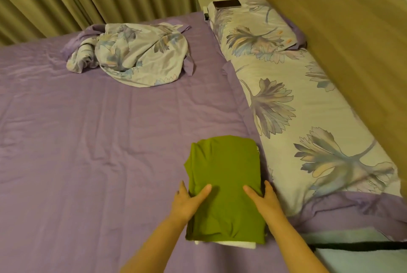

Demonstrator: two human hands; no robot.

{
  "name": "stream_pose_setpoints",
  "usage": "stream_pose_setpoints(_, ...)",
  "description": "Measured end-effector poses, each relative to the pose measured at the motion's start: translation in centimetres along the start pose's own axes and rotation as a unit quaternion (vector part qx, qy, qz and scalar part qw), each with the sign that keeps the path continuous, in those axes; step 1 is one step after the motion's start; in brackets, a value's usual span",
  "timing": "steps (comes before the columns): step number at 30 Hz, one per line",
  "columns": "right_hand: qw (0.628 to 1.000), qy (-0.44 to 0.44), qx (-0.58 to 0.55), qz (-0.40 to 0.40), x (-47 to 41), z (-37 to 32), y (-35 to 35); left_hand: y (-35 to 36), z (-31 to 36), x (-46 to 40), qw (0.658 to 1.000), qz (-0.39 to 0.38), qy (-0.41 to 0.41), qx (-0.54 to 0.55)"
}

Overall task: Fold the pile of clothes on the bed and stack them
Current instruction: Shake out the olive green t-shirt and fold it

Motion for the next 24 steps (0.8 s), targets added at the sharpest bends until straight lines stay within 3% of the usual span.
stream_pose_setpoints(5,0.999,-0.001,-0.027,-0.034,-1.5,1.4,2.1,2.7,0.3,-2.3,0.984,-0.032,0.006,0.175)
stream_pose_setpoints(13,0.993,0.053,-0.089,-0.05,-4.5,4.7,2.4,4.6,-2.5,-5.2,0.975,-0.054,0.01,0.213)
stream_pose_setpoints(19,0.952,0.152,-0.23,-0.137,-4.0,4.9,2.9,4.9,-3.1,-4.3,0.915,-0.183,-0.099,0.346)
stream_pose_setpoints(21,0.949,0.146,-0.241,-0.145,-3.5,4.4,3.1,5.0,-2.5,-2.8,0.895,-0.223,-0.115,0.369)
stream_pose_setpoints(24,0.953,0.121,-0.254,-0.115,-1.3,3.7,2.8,4.4,-2.5,-0.1,0.893,-0.231,-0.111,0.371)
Point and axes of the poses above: each hand's wrist, its own x-axis away from the middle knuckle, its own y-axis out of the palm, z = x × y, the point moved 6 cm from there along -x, towards the middle knuckle, and after that the axes turned 9 degrees about -x, right-handed, at the moved point
